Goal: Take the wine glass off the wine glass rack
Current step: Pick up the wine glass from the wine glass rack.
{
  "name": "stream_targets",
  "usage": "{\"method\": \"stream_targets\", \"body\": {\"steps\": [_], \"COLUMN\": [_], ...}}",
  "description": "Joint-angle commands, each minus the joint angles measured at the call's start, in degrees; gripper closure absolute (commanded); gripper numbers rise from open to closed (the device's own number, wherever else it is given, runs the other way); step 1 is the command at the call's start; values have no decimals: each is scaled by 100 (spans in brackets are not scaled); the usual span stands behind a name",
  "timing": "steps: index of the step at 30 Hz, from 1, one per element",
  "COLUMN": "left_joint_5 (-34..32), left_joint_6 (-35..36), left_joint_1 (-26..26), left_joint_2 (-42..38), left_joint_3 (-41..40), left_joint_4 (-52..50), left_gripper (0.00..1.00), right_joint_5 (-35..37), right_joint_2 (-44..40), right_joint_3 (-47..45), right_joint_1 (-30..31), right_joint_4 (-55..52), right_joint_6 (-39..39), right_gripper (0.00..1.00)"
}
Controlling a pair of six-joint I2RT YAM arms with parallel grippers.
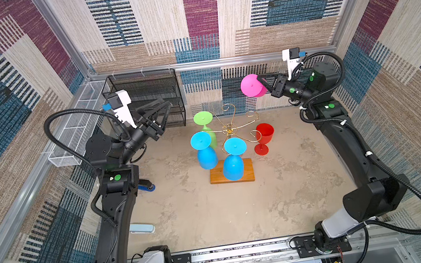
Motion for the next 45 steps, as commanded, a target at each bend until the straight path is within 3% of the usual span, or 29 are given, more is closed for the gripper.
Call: {"method": "stream_targets", "body": {"steps": [1,6,17,38,45], "left_joint_5": [568,659,688,546,582], "left_joint_6": [-342,-370,-422,-536,-706], "left_joint_1": [-397,-1117,-2026,-2369,-2378], "left_joint_2": [238,882,2014,2517,2546], "left_joint_3": [226,698,1549,1881,1882], "left_joint_4": [146,147,142,418,631], "left_gripper": [48,54,62,63,79], "right_joint_5": [-62,-358,-765,-655,-575], "right_joint_2": [-250,-453,-696,-702,-632], "right_joint_3": [-68,14,-102,-202,-229], "right_joint_1": [-1,-1,245,1052,1167], "right_joint_4": [210,278,715,830,917], "right_joint_6": [-284,-284,-15,-26,-9], "right_gripper": [100,100,100,100,100]}}
